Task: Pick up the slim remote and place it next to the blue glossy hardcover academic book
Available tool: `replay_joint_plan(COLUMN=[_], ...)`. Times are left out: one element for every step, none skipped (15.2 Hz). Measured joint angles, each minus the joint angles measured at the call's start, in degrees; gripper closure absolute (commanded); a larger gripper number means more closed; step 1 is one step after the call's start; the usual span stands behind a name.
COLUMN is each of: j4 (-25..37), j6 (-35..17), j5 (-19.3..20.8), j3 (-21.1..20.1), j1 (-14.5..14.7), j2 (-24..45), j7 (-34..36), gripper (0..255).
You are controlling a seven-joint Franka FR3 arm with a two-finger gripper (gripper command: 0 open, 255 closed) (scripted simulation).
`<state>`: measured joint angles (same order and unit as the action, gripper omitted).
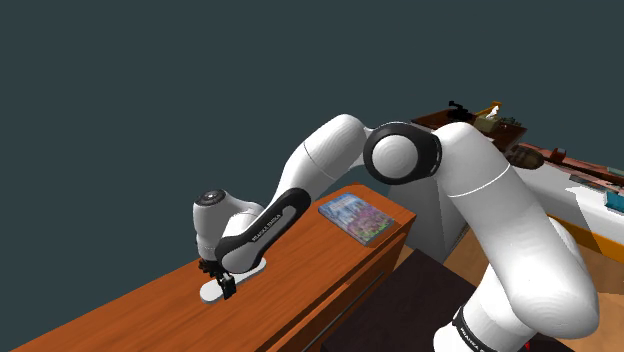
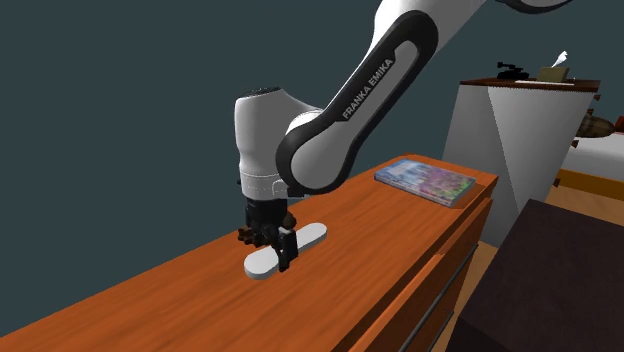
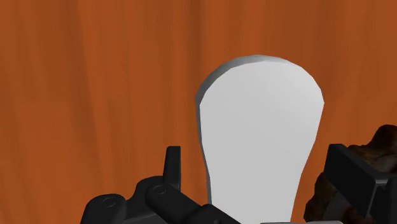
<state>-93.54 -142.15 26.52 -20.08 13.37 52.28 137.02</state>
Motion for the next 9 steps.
replay_joint_plan(j4=[-0.08, -0.06, -0.04, 0.01, 0.01, -0.02, 0.03, -0.01, -0.01], j6=[-0.1, -0.06, -0.04, 0.02, 0.06, 0.03, 0.07, 0.07, 0.07], j5=[0.03, 0.01, -0.01, -0.03, -0.05, -0.05, -0.05, -0.05, -0.04], j3=[-0.01, -0.02, 0.0, -0.02, -0.03, -0.02, -0.02, -0.01, 0.01], j1=[-0.03, -0.08, -0.12, -0.12, -0.16, -0.19, -0.18, -0.19, -0.18], j2=[-0.02, -0.04, 0.0, 0.03, 0.0, -0.01, 0.02, -0.01, -0.01], j7=[-0.02, -0.07, -0.1, -0.13, -0.17, -0.17, -0.18, -0.18, -0.15], gripper=[255, 255, 255, 255, 255, 255, 255, 255, 255])
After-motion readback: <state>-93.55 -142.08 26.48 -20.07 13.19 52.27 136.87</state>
